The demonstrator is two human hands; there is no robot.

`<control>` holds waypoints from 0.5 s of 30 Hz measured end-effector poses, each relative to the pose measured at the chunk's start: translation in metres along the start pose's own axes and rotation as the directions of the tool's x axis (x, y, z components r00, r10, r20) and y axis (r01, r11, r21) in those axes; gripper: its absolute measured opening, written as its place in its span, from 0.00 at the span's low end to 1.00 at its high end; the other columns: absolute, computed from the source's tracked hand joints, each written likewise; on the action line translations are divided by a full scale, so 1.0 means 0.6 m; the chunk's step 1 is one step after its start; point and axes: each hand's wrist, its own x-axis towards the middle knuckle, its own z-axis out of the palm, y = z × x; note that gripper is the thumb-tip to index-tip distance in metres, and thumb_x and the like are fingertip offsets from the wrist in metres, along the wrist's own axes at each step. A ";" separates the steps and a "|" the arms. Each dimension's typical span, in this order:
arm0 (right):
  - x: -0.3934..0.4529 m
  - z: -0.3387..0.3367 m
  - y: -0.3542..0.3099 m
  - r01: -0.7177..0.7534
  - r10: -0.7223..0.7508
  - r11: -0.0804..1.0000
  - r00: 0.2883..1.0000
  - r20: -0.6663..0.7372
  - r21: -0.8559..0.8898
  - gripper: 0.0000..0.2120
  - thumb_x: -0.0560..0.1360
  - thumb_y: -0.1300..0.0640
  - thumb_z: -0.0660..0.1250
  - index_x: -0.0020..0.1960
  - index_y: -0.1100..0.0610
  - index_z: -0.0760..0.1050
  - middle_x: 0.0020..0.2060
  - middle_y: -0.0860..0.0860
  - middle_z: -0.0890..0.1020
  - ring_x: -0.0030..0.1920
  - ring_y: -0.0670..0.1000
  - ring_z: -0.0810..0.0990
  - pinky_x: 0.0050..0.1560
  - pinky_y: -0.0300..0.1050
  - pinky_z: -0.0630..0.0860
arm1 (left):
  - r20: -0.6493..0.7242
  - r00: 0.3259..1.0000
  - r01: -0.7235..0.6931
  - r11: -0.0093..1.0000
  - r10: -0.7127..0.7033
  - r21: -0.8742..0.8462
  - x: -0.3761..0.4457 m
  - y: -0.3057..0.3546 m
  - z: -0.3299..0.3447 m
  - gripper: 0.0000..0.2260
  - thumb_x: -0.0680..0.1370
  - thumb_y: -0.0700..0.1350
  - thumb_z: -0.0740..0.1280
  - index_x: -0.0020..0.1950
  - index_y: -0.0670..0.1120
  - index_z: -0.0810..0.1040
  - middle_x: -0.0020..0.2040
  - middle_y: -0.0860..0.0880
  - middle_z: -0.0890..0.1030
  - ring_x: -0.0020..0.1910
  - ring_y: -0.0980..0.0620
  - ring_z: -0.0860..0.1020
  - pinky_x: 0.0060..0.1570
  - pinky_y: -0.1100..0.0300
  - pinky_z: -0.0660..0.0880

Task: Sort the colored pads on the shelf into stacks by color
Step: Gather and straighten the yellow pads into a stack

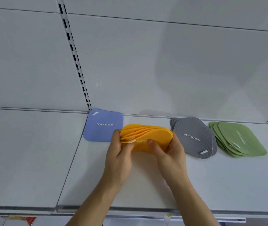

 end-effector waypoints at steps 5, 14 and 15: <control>-0.010 0.002 0.001 0.082 -0.083 0.996 0.997 -0.008 -0.039 0.13 0.76 0.66 0.68 0.57 0.55 0.74 0.52 0.46 0.85 0.57 0.49 0.84 0.56 0.45 0.79 | 0.007 1.000 -0.005 1.000 0.005 0.003 -0.006 0.000 0.002 0.07 0.78 0.43 0.63 0.56 0.46 0.76 0.48 0.58 0.83 0.51 0.60 0.81 0.51 0.69 0.75; -0.014 0.009 -0.002 -0.005 0.000 0.996 0.998 -0.061 -0.086 0.13 0.71 0.60 0.64 0.53 0.47 0.76 0.47 0.42 0.85 0.48 0.43 0.82 0.50 0.40 0.79 | 0.001 1.000 -0.002 0.997 0.002 0.074 -0.004 -0.005 0.011 0.12 0.77 0.41 0.63 0.59 0.51 0.77 0.51 0.59 0.84 0.53 0.61 0.81 0.52 0.70 0.74; -0.016 0.010 -0.002 0.002 -0.009 0.995 0.998 -0.064 -0.103 0.12 0.72 0.60 0.64 0.53 0.46 0.74 0.45 0.39 0.83 0.45 0.40 0.80 0.47 0.36 0.77 | -0.004 1.000 0.000 0.997 0.000 0.073 -0.005 -0.005 0.012 0.12 0.77 0.42 0.63 0.58 0.52 0.77 0.51 0.59 0.84 0.53 0.61 0.81 0.52 0.70 0.74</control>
